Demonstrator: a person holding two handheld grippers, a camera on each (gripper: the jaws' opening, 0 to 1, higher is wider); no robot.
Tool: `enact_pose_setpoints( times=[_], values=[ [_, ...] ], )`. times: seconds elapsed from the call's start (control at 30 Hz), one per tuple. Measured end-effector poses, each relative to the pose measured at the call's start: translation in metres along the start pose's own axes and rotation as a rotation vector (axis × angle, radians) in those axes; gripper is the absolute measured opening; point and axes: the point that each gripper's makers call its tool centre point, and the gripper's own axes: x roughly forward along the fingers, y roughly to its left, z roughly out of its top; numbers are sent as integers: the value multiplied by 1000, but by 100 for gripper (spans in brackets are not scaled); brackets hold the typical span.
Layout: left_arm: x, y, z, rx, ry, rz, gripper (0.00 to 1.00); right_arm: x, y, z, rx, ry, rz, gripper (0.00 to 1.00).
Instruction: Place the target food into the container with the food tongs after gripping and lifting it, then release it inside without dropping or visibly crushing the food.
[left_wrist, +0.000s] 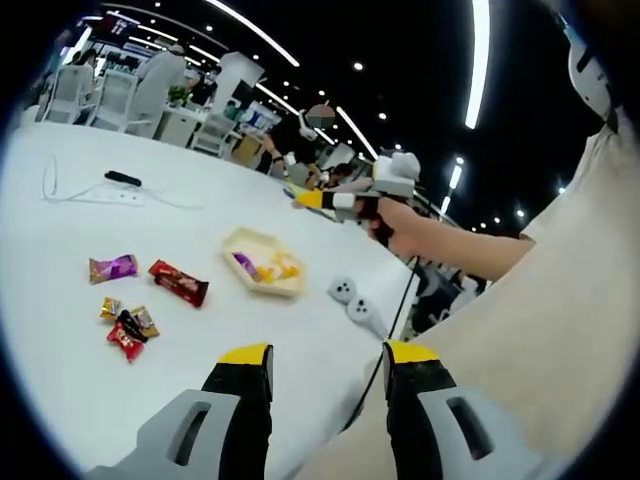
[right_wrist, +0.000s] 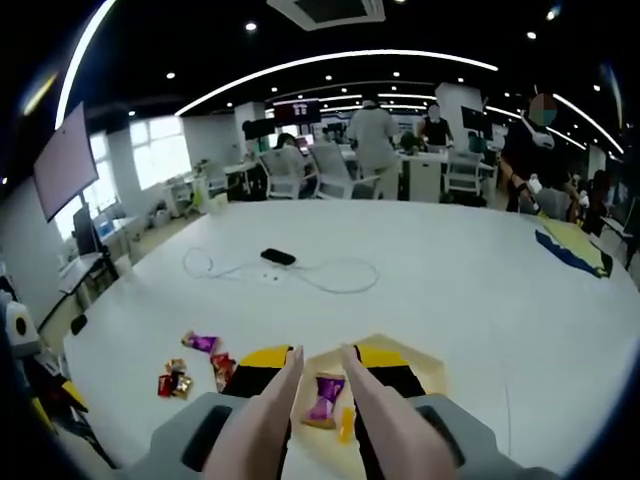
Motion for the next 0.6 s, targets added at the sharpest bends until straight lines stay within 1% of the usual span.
enact_pose_setpoints(
  times=[0.17, 0.37, 0.6],
  values=[
    [-3, -2, 2, 11, -9, 2, 43, -2, 0, 0, 3, -6, -1, 23],
    [-7, -2, -10, -8, 2, 12, 43, -4, -2, -6, 14, 6, -5, 23],
    [-8, -3, -11, -18, -4, 17, 43, 0, 3, -14, 23, 21, 7, 24]
  ],
)
